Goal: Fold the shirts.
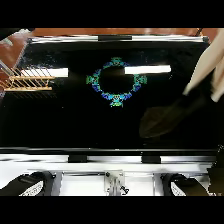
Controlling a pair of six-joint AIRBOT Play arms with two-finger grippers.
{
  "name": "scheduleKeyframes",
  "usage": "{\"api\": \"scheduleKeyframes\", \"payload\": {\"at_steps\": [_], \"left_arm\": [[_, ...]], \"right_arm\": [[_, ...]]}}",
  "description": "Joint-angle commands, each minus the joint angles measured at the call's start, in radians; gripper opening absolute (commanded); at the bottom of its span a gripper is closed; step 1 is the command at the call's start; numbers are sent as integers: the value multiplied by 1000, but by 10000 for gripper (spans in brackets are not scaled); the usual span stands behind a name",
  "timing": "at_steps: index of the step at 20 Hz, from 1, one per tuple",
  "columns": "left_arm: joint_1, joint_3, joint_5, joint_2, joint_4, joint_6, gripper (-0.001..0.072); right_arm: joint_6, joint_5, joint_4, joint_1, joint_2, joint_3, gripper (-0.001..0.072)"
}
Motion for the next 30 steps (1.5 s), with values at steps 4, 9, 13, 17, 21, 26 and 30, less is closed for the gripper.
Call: {"api": "scheduleKeyframes", "payload": {"at_steps": [4,9,13,17,21,26,30], "left_arm": [[-10,2,87,-15,3,-31,382],[-26,2,108,-19,11,-31,583],[-25,1,105,-21,107,-31,583],[-30,1,98,-32,134,-60,583],[-77,1,117,-64,134,-65,582],[-97,1,266,-88,150,-57,582],[-97,1,237,-84,158,-57,579]], "right_arm": [[-387,-109,483,270,-28,1,60],[-398,-76,483,422,-87,1,60],[-413,-6,484,464,-126,1,60],[-433,37,522,471,-134,1,60],[-467,34,569,471,-134,1,60],[-483,11,590,471,-134,1,60],[-502,12,590,471,-134,1,60]]}}
